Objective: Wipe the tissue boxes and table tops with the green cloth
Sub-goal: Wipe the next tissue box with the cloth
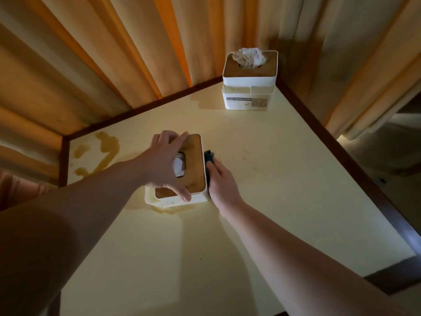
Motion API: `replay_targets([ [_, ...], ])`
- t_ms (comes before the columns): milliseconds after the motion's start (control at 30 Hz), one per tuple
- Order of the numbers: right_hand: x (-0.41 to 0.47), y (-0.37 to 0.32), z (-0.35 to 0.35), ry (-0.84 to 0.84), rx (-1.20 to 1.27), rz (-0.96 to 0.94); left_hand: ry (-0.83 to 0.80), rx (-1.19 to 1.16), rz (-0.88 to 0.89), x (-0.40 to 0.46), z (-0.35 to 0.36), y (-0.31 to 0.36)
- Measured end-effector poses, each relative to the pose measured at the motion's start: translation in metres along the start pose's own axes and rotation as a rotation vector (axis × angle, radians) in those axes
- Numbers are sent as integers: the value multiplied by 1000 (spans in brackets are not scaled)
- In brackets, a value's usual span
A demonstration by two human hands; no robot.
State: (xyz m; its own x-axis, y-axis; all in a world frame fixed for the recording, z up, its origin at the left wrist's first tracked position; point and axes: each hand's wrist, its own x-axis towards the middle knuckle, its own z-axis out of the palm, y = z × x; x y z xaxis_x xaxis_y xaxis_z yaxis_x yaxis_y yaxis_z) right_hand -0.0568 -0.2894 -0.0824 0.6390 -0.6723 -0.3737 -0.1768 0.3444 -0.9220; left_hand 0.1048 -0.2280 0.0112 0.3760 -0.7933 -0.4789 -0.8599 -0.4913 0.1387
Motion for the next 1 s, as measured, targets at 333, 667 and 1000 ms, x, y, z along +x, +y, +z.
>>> replay_targets([
  [333,-33,-4,-21,79,20,44,129,5,-280,-6,10,6],
  [667,-40,-11,-30,150,190,109,-45,323,225,-1,-22,-12],
  [1000,-21,-9,-14,172,293,98,-83,361,295,12,-34,1],
])
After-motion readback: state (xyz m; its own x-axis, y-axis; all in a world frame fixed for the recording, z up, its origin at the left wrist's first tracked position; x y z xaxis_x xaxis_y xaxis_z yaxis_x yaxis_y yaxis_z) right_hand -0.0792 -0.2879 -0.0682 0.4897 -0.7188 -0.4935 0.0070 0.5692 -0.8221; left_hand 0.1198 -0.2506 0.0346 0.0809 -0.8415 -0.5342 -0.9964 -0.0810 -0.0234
